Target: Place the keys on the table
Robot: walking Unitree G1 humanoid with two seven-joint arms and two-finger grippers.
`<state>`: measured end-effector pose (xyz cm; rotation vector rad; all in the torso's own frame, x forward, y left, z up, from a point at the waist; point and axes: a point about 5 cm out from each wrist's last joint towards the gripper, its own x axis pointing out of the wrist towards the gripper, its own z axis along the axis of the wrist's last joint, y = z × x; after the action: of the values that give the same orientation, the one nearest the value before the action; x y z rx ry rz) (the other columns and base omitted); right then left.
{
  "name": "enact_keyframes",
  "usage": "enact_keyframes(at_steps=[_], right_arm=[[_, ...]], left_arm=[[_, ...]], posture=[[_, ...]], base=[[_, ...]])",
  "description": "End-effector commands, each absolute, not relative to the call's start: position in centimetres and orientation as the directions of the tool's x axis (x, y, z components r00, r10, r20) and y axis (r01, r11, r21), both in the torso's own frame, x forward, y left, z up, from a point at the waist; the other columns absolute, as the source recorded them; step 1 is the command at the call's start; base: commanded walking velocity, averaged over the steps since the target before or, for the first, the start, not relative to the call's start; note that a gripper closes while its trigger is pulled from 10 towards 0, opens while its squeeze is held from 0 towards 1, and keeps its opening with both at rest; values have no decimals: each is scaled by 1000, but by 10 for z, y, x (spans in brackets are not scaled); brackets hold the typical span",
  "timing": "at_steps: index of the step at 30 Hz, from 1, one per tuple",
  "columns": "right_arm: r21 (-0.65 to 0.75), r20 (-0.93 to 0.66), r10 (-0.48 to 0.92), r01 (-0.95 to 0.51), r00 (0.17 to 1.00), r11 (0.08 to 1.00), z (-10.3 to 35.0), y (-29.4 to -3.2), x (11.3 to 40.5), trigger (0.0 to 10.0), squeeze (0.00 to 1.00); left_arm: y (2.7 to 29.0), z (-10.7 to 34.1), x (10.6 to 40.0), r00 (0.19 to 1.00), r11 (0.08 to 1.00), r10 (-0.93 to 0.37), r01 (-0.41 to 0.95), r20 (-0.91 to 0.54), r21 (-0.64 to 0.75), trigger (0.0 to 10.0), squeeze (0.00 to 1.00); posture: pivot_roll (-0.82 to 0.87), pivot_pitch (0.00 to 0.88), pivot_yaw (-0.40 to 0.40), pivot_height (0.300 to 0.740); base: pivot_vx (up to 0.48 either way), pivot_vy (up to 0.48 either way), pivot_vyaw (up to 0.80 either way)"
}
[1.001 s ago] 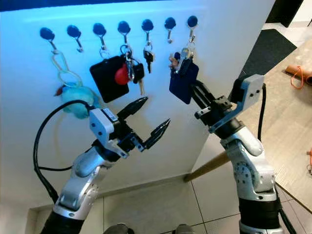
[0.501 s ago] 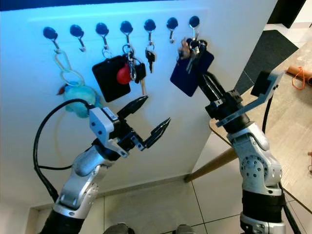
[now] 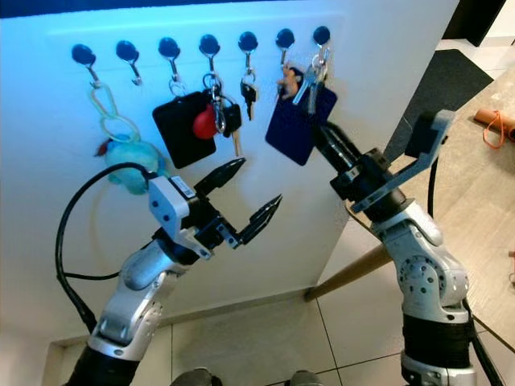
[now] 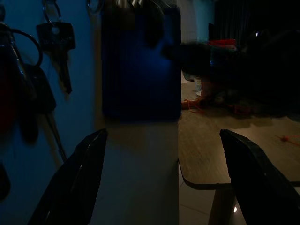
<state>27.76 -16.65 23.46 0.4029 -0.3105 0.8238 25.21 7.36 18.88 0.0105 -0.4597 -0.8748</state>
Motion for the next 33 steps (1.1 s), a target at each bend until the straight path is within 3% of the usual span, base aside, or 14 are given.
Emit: enact_keyframes(at_steps=[1, 11, 12, 13, 14, 16, 20, 21, 22, 23, 28, 33], right_arm=[[201, 347, 708, -786, 615, 584, 225, -157, 272, 10000, 0], [199, 300, 628, -691, 718, 695, 215, -170, 281, 10000, 0], [200, 302, 622, -686, 723, 700, 215, -171, 282, 10000, 176], [202, 304, 619, -684, 725, 701, 216, -172, 282, 10000, 176], [202, 308, 612, -679, 729, 706, 217, -173, 282, 10000, 969], [206, 315, 607, -676, 730, 707, 218, -174, 283, 10000, 1000], [194, 323, 596, -668, 735, 718, 220, -175, 283, 10000, 1000], [190, 328, 587, -660, 740, 726, 221, -176, 284, 10000, 886], [190, 328, 587, -660, 740, 726, 221, -176, 284, 10000, 886], [185, 335, 581, -656, 742, 732, 223, -178, 284, 10000, 0], [164, 359, 584, -665, 728, 728, 229, -186, 279, 10000, 0], [149, 372, 480, -562, 795, 814, 234, -207, 284, 10000, 0]], left_arm=[[72, 190, 248, 532, 630, -756, 750, 381, 204, 10000, 0], [71, 190, 249, 526, 625, -760, 753, 381, 207, 10000, 0], [71, 191, 249, 526, 625, -760, 752, 381, 207, 10000, 0], [71, 191, 249, 527, 626, -760, 752, 382, 207, 10000, 0], [71, 191, 249, 527, 626, -759, 752, 382, 207, 10000, 0], [71, 191, 249, 527, 627, -759, 751, 382, 207, 10000, 0], [71, 191, 249, 527, 626, -759, 751, 382, 208, 10000, 0], [70, 191, 249, 526, 626, -759, 752, 382, 208, 10000, 0], [70, 191, 249, 526, 626, -759, 752, 382, 208, 10000, 0], [70, 191, 249, 526, 625, -760, 752, 383, 207, 10000, 0], [70, 192, 249, 523, 623, -761, 755, 384, 207, 10000, 0], [71, 192, 249, 523, 623, -760, 755, 385, 206, 10000, 0]], posture=[[47, 104, -6, 740], [46, 105, -3, 740], [46, 105, -3, 740], [46, 105, -3, 740], [48, 104, -3, 740], [48, 104, -3, 740], [47, 104, -2, 740], [49, 102, -1, 740], [49, 102, -1, 740], [49, 103, 0, 740], [51, 104, 0, 740], [50, 106, 0, 740]], base=[[0, 0, 0], [0, 0, 0], [0, 0, 0], [0, 0, 0], [0, 0, 0], [0, 0, 0], [0, 0, 0], [0, 0, 0], [0, 0, 0], [0, 0, 0], [0, 0, 0], [0, 0, 0]])
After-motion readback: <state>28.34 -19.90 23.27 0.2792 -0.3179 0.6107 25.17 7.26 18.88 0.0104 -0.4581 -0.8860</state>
